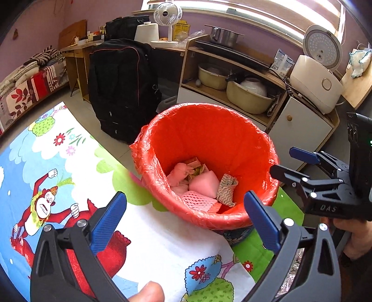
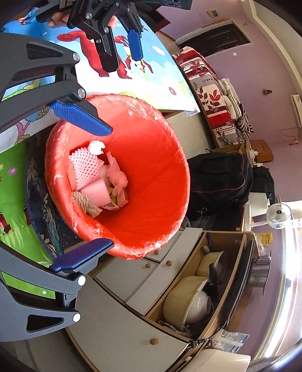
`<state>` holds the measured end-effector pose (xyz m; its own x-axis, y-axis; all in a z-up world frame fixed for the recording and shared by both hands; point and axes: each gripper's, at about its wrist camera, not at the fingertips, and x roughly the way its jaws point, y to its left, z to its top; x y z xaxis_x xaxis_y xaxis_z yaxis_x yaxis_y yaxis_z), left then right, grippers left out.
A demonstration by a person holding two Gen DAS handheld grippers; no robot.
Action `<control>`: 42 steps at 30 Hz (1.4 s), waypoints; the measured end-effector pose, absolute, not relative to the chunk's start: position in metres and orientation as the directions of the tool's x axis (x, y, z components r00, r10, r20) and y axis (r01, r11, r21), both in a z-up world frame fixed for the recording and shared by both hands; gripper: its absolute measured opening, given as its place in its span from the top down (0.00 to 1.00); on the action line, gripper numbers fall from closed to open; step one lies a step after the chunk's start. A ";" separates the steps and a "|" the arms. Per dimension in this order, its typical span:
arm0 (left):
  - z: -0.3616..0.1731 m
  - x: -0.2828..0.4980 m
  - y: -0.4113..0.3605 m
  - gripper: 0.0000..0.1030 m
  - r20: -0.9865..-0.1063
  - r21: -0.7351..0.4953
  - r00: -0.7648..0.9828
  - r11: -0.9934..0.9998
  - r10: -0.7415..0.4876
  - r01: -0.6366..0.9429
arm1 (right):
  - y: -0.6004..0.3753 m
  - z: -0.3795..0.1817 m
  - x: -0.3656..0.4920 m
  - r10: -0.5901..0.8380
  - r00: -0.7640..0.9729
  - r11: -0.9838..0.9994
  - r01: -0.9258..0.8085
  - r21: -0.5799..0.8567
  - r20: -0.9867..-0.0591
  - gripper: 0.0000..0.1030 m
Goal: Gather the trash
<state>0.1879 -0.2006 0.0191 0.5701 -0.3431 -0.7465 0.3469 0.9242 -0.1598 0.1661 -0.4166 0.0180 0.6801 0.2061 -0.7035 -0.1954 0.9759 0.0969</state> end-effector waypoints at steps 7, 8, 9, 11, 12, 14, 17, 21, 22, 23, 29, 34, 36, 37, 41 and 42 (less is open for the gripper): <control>0.020 0.191 -0.202 0.05 -0.746 -0.160 0.571 0.925 -0.343 0.345 | -0.411 0.019 0.169 0.214 0.681 0.974 -0.205 0.097 -0.700 0.18; 0.020 0.192 -0.202 0.05 -0.746 -0.159 0.571 0.925 -0.342 0.345 | -0.411 0.019 0.169 0.214 0.681 0.974 -0.205 0.098 -0.700 0.18; 0.020 0.191 -0.202 0.05 -0.746 -0.159 0.571 0.925 -0.342 0.346 | -0.411 0.019 0.169 0.215 0.681 0.974 -0.205 0.099 -0.700 0.18; 0.021 0.192 -0.202 0.05 -0.747 -0.158 0.571 0.925 -0.341 0.345 | -0.411 0.020 0.169 0.216 0.681 0.973 -0.205 0.101 -0.699 0.18; 0.021 0.192 -0.201 0.05 -0.747 -0.159 0.571 0.925 -0.341 0.345 | -0.411 0.020 0.170 0.216 0.682 0.974 -0.205 0.101 -0.699 0.18; 0.022 0.193 -0.201 0.05 -0.747 -0.158 0.572 0.926 -0.340 0.343 | -0.411 0.019 0.170 0.217 0.680 0.973 -0.205 0.103 -0.700 0.18; 0.022 0.194 -0.201 0.05 -0.746 -0.158 0.573 0.926 -0.340 0.344 | -0.411 0.019 0.171 0.218 0.680 0.973 -0.206 0.103 -0.700 0.18; 0.022 0.194 -0.201 0.05 -0.746 -0.158 0.573 0.926 -0.339 0.343 | -0.410 0.019 0.170 0.217 0.679 0.973 -0.205 0.103 -0.701 0.18; 0.022 0.195 -0.201 0.05 -0.747 -0.159 0.572 0.926 -0.339 0.342 | -0.410 0.018 0.171 0.218 0.679 0.973 -0.204 0.104 -0.701 0.18; 0.022 0.196 -0.200 0.05 -0.747 -0.161 0.571 0.926 -0.341 0.342 | -0.410 0.018 0.171 0.218 0.678 0.973 -0.204 0.105 -0.702 0.18; 0.022 0.196 -0.199 0.05 -0.747 -0.162 0.570 0.925 -0.342 0.343 | -0.409 0.017 0.172 0.219 0.676 0.973 -0.208 0.103 -0.704 0.18; 0.021 0.195 -0.199 0.05 -0.746 -0.159 0.571 0.925 -0.342 0.346 | -0.409 0.017 0.172 0.219 0.677 0.973 -0.209 0.102 -0.703 0.18; 0.020 0.195 -0.200 0.05 -0.746 -0.159 0.571 0.924 -0.343 0.347 | -0.408 0.016 0.172 0.219 0.676 0.972 -0.210 0.101 -0.703 0.18; 0.020 0.195 -0.200 0.05 -0.746 -0.158 0.572 0.924 -0.343 0.348 | -0.408 0.016 0.172 0.219 0.676 0.972 -0.210 0.101 -0.704 0.18; 0.020 0.195 -0.200 0.05 -0.746 -0.158 0.571 0.924 -0.343 0.348 | -0.408 0.016 0.172 0.219 0.677 0.972 -0.210 0.101 -0.703 0.18; 0.020 0.195 -0.200 0.05 -0.746 -0.158 0.571 0.924 -0.343 0.349 | -0.408 0.016 0.172 0.219 0.677 0.972 -0.210 0.101 -0.703 0.18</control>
<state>0.1952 -0.2001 0.0203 0.5712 -0.3430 -0.7457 0.3485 0.9239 -0.1580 0.1722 -0.4077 0.0161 0.6768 0.2193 -0.7028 -0.2098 0.9725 0.1014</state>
